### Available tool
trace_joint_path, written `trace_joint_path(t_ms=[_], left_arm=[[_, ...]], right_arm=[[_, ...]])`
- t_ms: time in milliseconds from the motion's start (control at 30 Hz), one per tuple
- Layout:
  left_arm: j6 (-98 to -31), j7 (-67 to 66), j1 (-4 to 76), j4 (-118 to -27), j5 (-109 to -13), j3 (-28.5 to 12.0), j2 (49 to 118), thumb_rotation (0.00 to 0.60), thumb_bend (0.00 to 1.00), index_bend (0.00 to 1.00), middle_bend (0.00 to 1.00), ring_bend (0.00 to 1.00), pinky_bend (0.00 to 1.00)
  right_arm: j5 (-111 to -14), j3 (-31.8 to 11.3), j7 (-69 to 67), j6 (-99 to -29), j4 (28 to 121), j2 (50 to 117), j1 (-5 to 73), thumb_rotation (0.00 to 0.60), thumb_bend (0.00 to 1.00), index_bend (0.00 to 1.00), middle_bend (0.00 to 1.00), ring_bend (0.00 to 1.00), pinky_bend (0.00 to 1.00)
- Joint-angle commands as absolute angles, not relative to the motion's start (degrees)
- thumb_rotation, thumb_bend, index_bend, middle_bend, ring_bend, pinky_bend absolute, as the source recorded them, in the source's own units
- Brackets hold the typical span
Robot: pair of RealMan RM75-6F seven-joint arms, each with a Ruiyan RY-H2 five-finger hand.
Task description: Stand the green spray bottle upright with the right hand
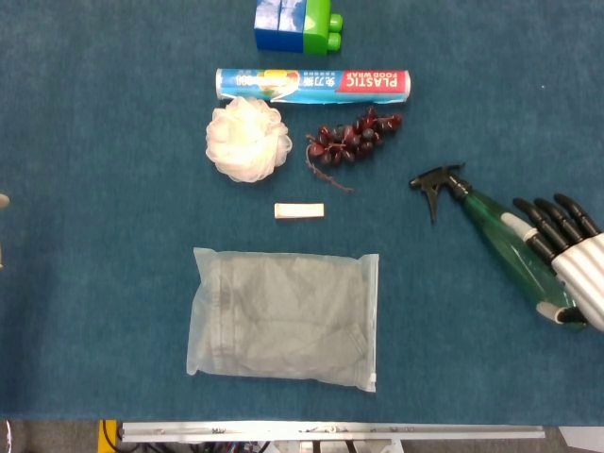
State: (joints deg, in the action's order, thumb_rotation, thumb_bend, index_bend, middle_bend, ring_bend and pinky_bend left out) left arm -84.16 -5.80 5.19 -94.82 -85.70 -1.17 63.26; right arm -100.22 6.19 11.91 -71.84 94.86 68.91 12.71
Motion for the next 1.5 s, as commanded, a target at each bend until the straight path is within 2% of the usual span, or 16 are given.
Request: trace_joint_path(t_ms=[33,500,1500], left_arm=[[-84.4,-5.8,5.1,-95.1,-85.9,-1.2,63.2,0.6,0.6,0.31,0.57,0.54,0.96],[-84.9,-5.0,4.9,-95.8,-86.4,-1.2,62.3,0.6,0.6,0.31,0.57,0.54,0.96],[-85.5,-4.8,4.6,-96.3,-86.6,-1.4,61.9,0.6,0.6,0.31,0.57,0.54,0.96]], right_arm=[[-99.6,6.4,13.0,-70.7,95.2,68.8,13.0,0.6,0.0,0.0,0.0,0.0,0.02],[-96.6,5.9,15.1,-66.4,93.4,71.2,14.8,0.6,0.0,0.0,0.0,0.0,0.02],[-89.2,2.4,18.5,-69.2,89.7,69.5,14.0,0.6,0.0,0.0,0.0,0.0,0.02]])
